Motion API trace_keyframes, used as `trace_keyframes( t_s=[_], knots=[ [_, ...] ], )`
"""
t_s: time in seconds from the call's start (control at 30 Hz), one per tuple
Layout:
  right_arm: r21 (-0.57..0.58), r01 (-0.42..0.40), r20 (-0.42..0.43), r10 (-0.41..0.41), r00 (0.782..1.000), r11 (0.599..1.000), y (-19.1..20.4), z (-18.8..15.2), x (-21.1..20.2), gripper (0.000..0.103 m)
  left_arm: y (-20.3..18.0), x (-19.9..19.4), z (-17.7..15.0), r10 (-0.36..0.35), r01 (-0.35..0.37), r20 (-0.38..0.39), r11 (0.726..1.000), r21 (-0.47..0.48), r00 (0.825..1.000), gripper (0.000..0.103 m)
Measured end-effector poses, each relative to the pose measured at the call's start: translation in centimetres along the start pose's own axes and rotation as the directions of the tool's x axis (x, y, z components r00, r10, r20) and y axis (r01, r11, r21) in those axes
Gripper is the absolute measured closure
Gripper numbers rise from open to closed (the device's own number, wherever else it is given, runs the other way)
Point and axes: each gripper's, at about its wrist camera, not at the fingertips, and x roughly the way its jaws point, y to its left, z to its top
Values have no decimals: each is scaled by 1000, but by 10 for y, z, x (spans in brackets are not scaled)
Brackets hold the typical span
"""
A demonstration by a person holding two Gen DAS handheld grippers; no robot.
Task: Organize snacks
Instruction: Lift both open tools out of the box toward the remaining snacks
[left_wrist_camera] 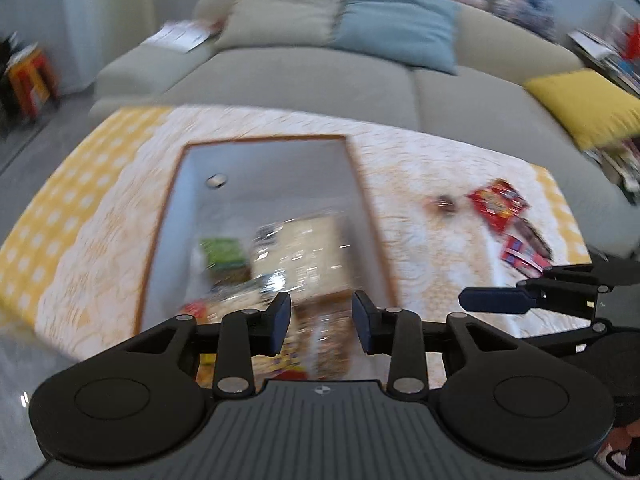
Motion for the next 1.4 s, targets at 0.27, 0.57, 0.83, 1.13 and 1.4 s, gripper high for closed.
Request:
trace_keyframes(
  t_s=[0.27, 0.57, 0.83, 1.13, 1.4],
  knots=[
    [71, 101, 68, -106, 992, 992, -48, -46, -36, 58, -69, 15, -3, -39, 42, -21, 985, 167, 999, 60],
    [178, 260, 59, -274, 960, 949, -111, -89, -37, 49, -124, 40, -4, -91, 107, -72, 956, 274, 993, 40],
    [240, 375, 76, -403, 912, 895, -164, -110, -35, 41, -150, 75, -2, -70, 104, -113, 937, 333, 991, 40],
    [162, 437, 85, -453, 887, 885, -203, -113, -9, 38, -158, 117, 16, -14, 68, -139, 916, 394, 990, 40],
    [102, 416, 69, -424, 903, 904, -232, -102, 20, 38, -160, 151, 34, 9, 55, -148, 906, 420, 989, 40]
  ],
)
